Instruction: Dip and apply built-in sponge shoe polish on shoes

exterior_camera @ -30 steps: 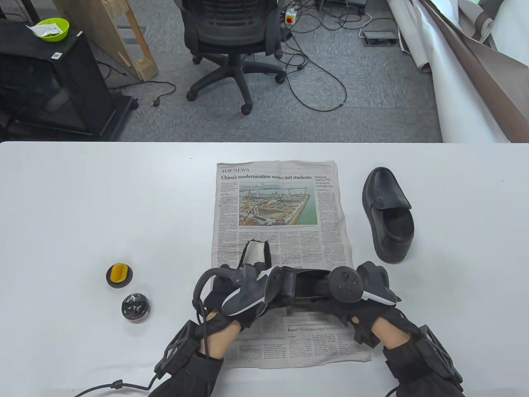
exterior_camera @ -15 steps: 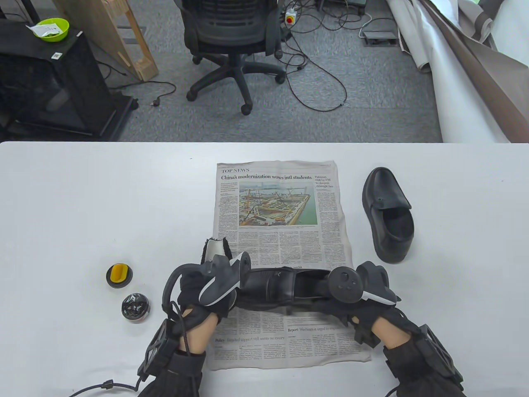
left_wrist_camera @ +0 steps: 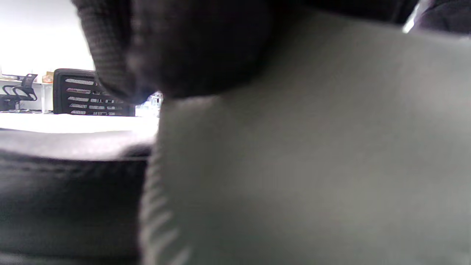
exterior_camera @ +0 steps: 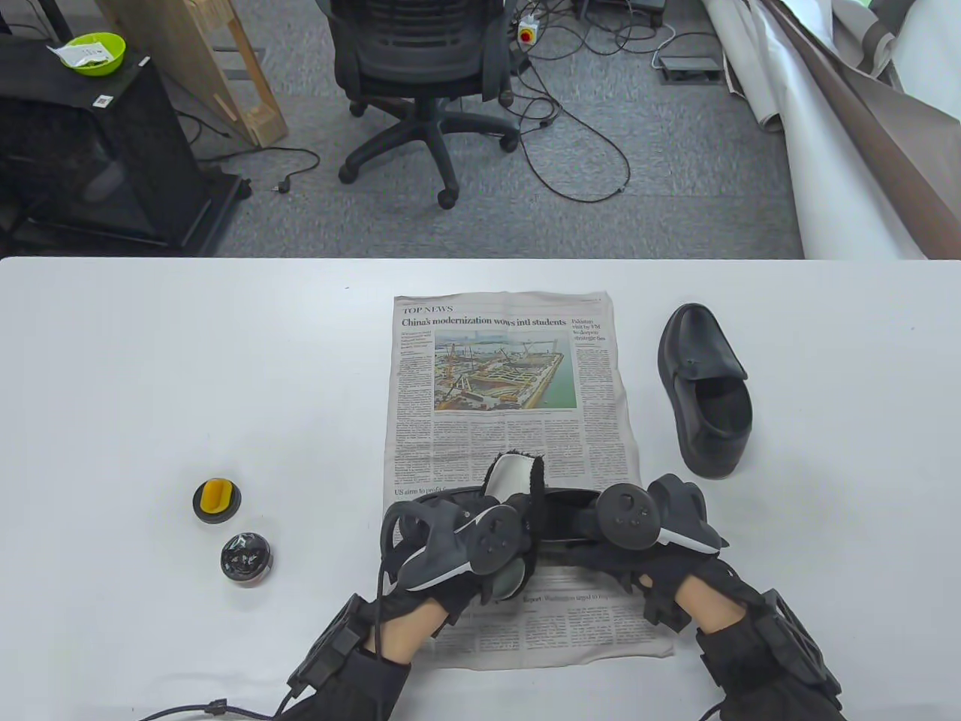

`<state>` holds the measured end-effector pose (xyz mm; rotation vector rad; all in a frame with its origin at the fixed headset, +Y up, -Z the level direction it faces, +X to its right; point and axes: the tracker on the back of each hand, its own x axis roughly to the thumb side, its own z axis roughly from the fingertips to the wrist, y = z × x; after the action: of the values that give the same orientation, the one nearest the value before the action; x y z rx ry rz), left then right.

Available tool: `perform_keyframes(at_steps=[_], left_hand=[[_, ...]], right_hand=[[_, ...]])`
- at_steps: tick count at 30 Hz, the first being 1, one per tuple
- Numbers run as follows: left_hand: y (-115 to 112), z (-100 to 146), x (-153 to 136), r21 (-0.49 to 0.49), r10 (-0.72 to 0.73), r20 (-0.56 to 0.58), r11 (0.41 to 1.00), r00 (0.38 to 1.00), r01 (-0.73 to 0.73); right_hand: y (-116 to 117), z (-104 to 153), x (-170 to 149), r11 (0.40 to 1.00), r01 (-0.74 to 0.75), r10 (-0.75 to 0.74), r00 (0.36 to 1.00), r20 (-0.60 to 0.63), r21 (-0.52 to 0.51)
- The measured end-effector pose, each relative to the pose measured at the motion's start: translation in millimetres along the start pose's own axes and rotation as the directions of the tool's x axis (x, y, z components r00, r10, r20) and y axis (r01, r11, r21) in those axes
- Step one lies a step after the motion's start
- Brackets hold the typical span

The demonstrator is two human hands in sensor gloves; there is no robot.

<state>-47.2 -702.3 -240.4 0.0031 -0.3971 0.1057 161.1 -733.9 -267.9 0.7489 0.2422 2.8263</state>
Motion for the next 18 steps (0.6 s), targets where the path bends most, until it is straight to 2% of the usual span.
perform_keyframes(at_steps=[2, 5, 8, 9, 13, 18], left_hand=[[-0.1, 0.2, -1.2, -0.033, 0.008, -0.025, 0.999, 1.0, -0.009], [1.2, 1.1, -4.2, -0.077, -0.056, -0.039, 0.996, 0.998, 0.053], [2.0, 1.6, -12.4, -0.116, -0.08, -0.017, 0.99, 0.997, 0.078], [1.7, 1.4, -16.4, -0.12, -0.092, 0.012, 0.988, 0.996, 0.093], [2.6, 1.3, -35.5, -0.212, -0.146, -0.001, 0.967, 0.989, 0.142], [3.2, 0.6, -63.9, -0.285, -0.122, -0.038, 0.953, 0.992, 0.106]], right_hand=[[0.1, 0.2, 0.1, 1.0, -0.002, 0.002, 1.0, -0.002, -0.002], [0.1, 0.2, 0.2, 1.0, -0.003, 0.003, 1.0, -0.002, -0.002], [0.2, 0.2, 0.3, 1.0, -0.003, 0.003, 1.0, -0.003, -0.001], [0.2, 0.1, 0.2, 1.0, -0.002, 0.002, 1.0, -0.002, -0.001], [0.2, -0.1, 0.1, 1.0, 0.002, -0.002, 1.0, -0.001, -0.001], [0.1, -0.4, -0.1, 1.0, 0.006, -0.006, 1.0, 0.002, 0.003]])
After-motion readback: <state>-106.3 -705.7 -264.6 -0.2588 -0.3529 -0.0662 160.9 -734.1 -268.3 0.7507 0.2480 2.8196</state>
